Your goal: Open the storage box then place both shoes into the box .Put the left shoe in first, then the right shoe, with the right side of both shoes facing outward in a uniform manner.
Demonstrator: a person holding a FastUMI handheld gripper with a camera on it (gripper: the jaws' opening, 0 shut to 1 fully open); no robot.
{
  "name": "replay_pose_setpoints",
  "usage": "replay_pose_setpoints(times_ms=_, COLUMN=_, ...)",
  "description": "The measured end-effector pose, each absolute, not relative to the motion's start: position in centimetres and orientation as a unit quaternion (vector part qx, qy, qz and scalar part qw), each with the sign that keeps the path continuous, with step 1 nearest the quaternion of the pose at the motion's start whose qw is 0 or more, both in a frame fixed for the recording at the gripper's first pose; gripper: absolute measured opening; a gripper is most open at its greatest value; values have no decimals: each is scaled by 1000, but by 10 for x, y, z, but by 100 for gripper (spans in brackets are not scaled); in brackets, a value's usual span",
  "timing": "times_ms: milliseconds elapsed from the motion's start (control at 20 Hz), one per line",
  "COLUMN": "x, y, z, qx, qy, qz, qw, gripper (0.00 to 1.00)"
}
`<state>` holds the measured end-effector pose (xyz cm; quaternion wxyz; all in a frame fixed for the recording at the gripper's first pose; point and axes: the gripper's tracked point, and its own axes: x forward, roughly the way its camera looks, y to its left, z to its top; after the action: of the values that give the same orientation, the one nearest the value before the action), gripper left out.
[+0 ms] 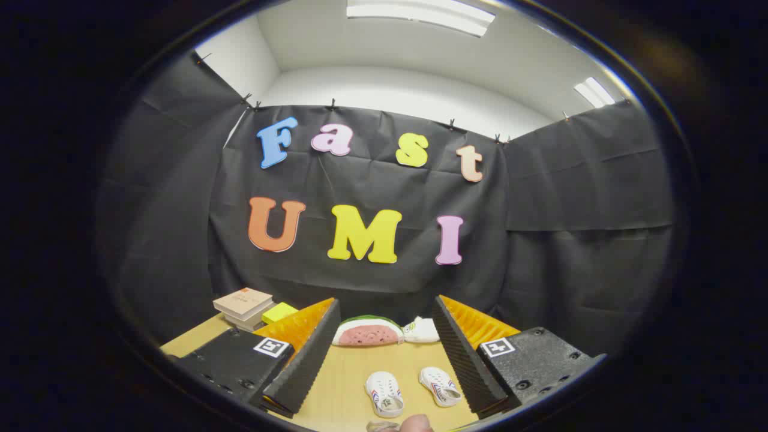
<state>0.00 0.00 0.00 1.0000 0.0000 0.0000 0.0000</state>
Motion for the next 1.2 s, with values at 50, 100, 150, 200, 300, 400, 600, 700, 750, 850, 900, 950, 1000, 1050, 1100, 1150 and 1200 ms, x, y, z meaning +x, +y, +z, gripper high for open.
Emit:
replay_pose_setpoints(times_ms=50, x=0, y=0, z=-1, qx=3, qy=3, qz=0, qw=1000, gripper=100)
replay_pose_setpoints(times_ms=100, x=0, y=0, z=-3, qx=6, qy=7, qz=1, qw=1000, gripper=100)
replay_pose_setpoints(times_ms=150, x=0, y=2, z=-4, qx=8, qy=8, qz=3, qw=1000, gripper=100)
replay_pose_setpoints(times_ms=200, x=0, y=2, z=-5, qx=8, qy=9, qz=3, qw=1000, gripper=100)
replay_pose_setpoints(times_ms=300, x=1, y=3, z=-6, qx=10, qy=10, qz=4, qw=1000, gripper=100)
replay_pose_setpoints(times_ms=400, x=3, y=5, z=-4, qx=11, qy=10, qz=5, qw=1000, gripper=100)
replay_pose_setpoints(times_ms=600, x=2, y=2, z=-1, qx=9, qy=4, qz=7, qw=1000, gripper=100)
replay_pose_setpoints(times_ms=700, x=1, y=0, z=-1, qx=11, qy=2, qz=4, qw=1000, gripper=100)
replay_pose_setpoints(times_ms=750, x=0, y=-2, z=0, qx=14, qy=1, qz=3, qw=1000, gripper=100)
replay_pose_setpoints(times_ms=850, x=2, y=-7, z=-2, qx=16, qy=3, qz=0, qw=1000, gripper=100)
replay_pose_setpoints(times_ms=900, x=2, y=-9, z=-3, qx=16, qy=4, qz=-1, qw=1000, gripper=100)
replay_pose_setpoints(times_ms=950, x=3, y=-12, z=-2, qx=15, qy=3, qz=-3, qw=1000, gripper=100)
replay_pose_setpoints(times_ms=1000, x=4, y=-15, z=-1, qx=15, qy=2, qz=-6, qw=1000, gripper=100)
replay_pose_setpoints(times_ms=1050, x=5, y=-18, z=-1, qx=17, qy=3, qz=-7, qw=1000, gripper=100)
replay_pose_setpoints(times_ms=1100, x=6, y=-20, z=-2, qx=17, qy=3, qz=-8, qw=1000, gripper=100)
replay_pose_setpoints(times_ms=1150, x=7, y=-22, z=-2, qx=17, qy=3, qz=-8, qw=1000, gripper=100)
replay_pose_setpoints(times_ms=1200, x=8, y=-24, z=-3, qx=17, qy=4, qz=-8, qw=1000, gripper=100)
